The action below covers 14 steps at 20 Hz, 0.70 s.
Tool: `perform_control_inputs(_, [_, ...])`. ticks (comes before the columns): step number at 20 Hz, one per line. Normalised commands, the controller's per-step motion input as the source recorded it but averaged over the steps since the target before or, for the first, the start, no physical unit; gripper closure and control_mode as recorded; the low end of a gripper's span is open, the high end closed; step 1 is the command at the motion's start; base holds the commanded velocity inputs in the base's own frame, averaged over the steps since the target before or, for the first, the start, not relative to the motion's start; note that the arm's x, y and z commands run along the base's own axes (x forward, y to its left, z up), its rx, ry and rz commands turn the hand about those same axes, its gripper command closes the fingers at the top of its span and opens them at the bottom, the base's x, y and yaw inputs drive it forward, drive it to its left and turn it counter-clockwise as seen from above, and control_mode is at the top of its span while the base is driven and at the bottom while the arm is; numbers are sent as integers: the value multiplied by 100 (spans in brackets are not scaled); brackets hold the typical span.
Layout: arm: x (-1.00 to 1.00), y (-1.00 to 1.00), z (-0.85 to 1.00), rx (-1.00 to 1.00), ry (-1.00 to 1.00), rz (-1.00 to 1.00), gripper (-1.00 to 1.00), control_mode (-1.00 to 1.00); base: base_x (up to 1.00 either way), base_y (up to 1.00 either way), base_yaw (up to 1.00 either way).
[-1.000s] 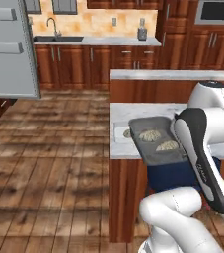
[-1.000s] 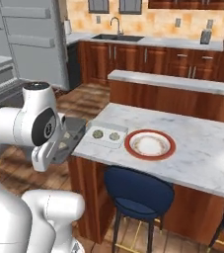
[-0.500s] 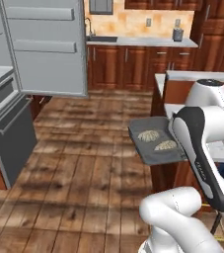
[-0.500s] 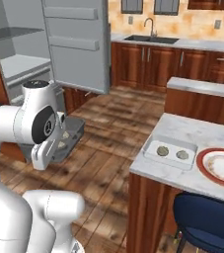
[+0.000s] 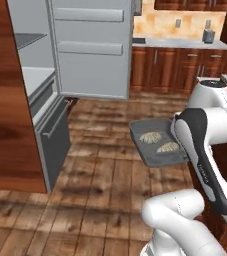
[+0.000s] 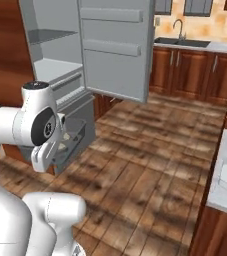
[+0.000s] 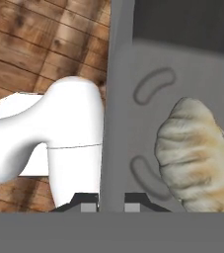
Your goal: Place two dumplings into each of the tupperware containers and then place the containers in the fridge.
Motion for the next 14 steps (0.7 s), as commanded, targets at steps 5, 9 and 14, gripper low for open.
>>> perform_control_inputs(5, [0, 0, 0, 0, 0, 0, 100, 100, 97, 28, 35])
perform_control_inputs(9, [0, 0, 0, 0, 0, 0, 100, 100, 82, -20, 58])
perform_control_inputs(14, [0, 0, 0, 0, 0, 0, 100, 100, 78, -24, 66])
